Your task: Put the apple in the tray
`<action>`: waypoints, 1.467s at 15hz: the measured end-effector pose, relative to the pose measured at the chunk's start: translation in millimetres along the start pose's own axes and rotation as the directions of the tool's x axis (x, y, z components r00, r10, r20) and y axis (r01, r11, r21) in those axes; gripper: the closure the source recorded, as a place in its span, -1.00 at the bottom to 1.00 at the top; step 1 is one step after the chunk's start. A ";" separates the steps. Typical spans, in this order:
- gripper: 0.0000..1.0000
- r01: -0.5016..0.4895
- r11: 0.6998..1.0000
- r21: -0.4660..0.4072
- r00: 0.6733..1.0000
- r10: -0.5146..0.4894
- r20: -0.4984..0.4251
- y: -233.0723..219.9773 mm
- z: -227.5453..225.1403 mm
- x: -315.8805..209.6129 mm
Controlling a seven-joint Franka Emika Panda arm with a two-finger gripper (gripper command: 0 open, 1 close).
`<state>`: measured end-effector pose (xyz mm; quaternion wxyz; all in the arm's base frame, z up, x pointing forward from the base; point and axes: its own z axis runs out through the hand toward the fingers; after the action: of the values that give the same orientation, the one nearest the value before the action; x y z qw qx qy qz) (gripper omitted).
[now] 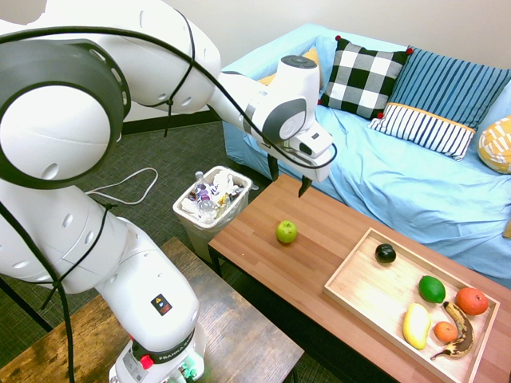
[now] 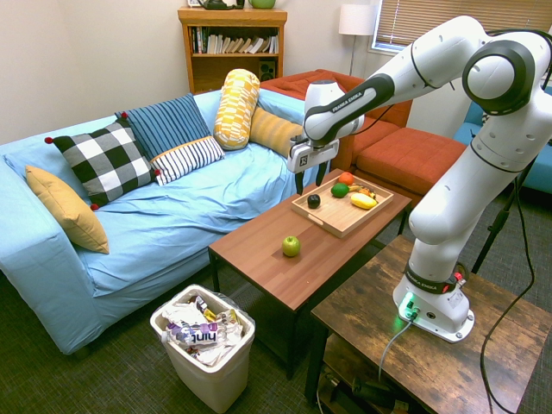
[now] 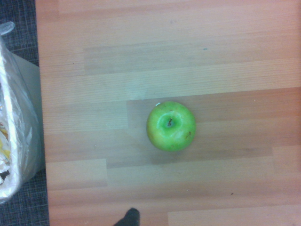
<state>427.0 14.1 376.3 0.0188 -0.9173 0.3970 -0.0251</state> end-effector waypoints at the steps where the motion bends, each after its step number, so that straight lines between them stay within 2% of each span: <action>1: -1.00 0.000 1.000 0.000 1.000 0.000 0.000 -0.7 0.0 0.6; 7: -1.00 -0.019 1.000 -0.017 1.000 0.019 0.014 -13.1 31.6 12.9; 16: -1.00 -0.068 0.992 -0.107 0.996 0.074 0.058 -63.5 161.9 29.3; 22: -1.00 -0.072 0.983 -0.171 0.993 0.086 0.081 -78.9 229.8 40.1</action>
<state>525.9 42.2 152.5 -0.0401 -0.8993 0.4326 0.0498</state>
